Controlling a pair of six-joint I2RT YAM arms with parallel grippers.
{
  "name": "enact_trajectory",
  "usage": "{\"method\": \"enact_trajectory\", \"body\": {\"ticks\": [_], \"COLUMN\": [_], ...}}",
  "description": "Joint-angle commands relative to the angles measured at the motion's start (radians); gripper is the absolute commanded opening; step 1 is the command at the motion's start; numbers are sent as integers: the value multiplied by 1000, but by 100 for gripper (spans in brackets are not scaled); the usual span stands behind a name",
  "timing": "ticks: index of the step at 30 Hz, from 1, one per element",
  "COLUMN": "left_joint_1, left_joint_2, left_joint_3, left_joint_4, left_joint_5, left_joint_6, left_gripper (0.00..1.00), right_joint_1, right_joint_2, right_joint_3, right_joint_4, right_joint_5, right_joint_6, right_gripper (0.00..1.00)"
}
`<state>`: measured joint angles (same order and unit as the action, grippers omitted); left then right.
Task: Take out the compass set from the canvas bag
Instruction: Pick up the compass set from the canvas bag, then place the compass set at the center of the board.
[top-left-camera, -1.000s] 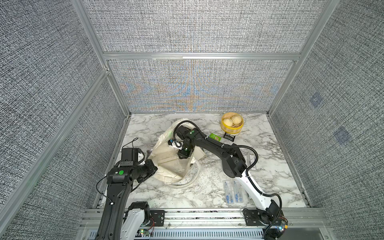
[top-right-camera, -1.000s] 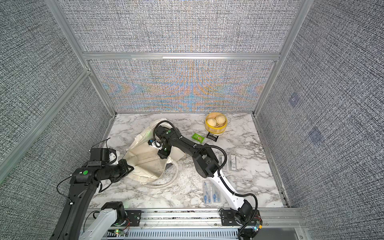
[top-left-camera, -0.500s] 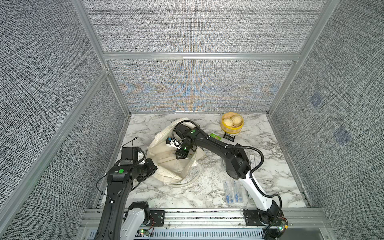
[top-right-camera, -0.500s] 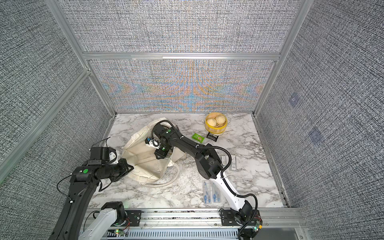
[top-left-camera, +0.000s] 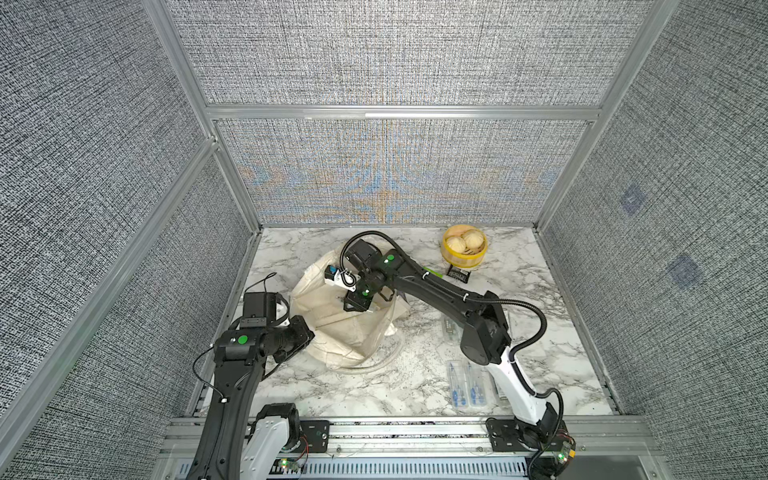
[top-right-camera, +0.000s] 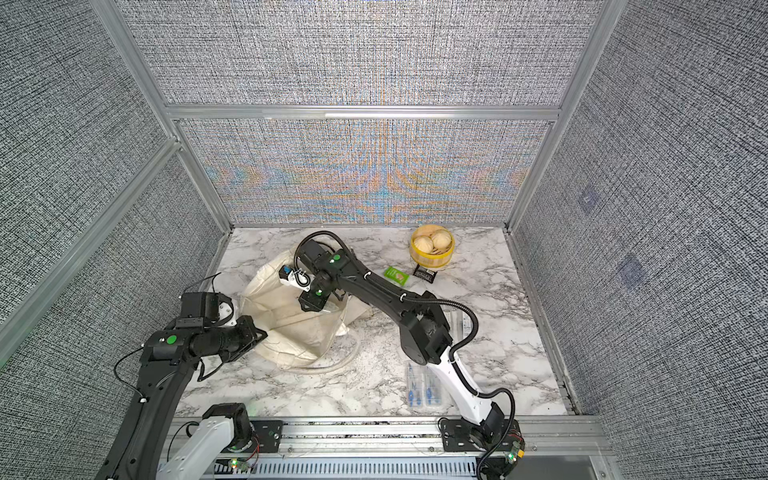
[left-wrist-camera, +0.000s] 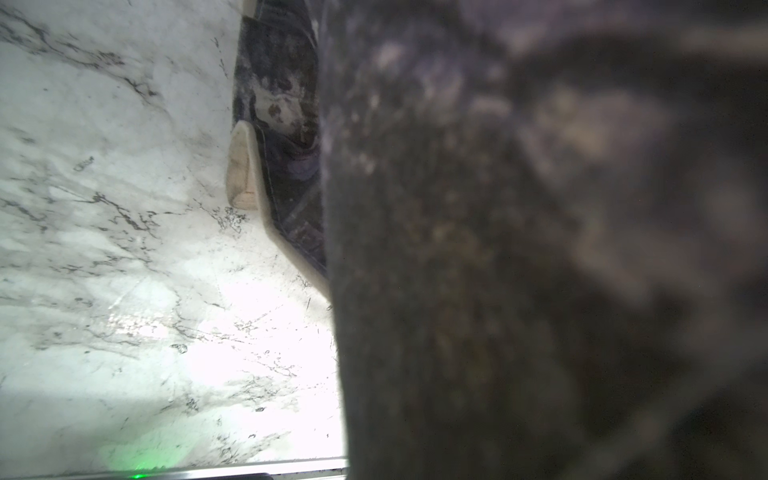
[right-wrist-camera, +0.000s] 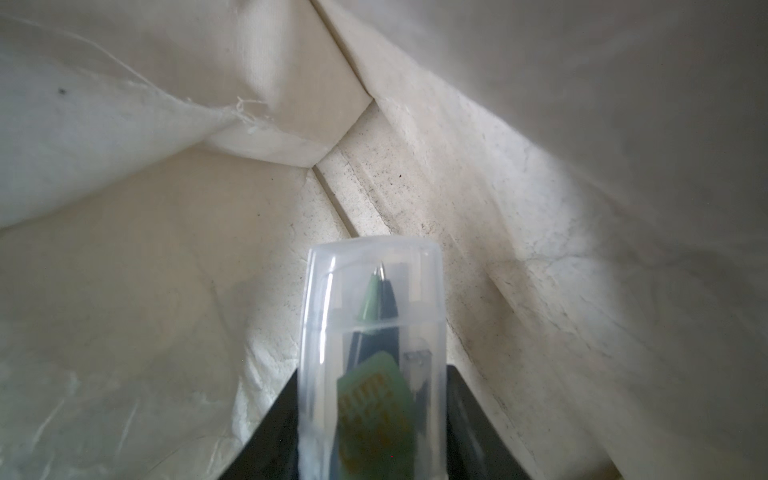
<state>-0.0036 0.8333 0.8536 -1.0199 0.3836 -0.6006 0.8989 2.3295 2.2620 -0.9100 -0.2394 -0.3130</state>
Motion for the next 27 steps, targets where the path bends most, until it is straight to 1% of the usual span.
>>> {"method": "enact_trajectory", "body": {"ticks": [1, 7, 14, 16, 19, 21, 23, 25, 27], "left_joint_1": [1, 1, 1, 1, 1, 1, 1, 2, 1], "left_joint_2": [1, 22, 30, 36, 45, 51, 58, 66, 75], "left_joint_3": [10, 40, 59, 66, 76, 74, 74, 78, 82], "left_joint_4": [9, 23, 60, 69, 77, 90, 104, 121, 141], "left_joint_5": [-29, -28, -39, -38, -46, -49, -48, -43, -37], "left_joint_6": [6, 5, -14, -16, -9, -4, 2, 13, 26], "left_gripper": [0, 0, 0, 0, 0, 0, 0, 0, 0], "right_joint_1": [20, 58, 81, 98, 130, 147, 152, 152, 152], "right_joint_2": [-30, -103, -208, -245, -346, -427, -511, -612, -734], "right_joint_3": [11, 60, 81, 92, 67, 41, -8, -115, -289], "right_joint_4": [-31, -97, -168, -207, -231, -244, -257, -256, -236], "right_joint_5": [18, -20, -113, -131, -136, -115, -52, 49, 150], "right_joint_6": [13, 19, 37, 42, 61, 89, 135, 212, 330], "right_gripper": [40, 41, 41, 41, 41, 41, 41, 41, 41]}}
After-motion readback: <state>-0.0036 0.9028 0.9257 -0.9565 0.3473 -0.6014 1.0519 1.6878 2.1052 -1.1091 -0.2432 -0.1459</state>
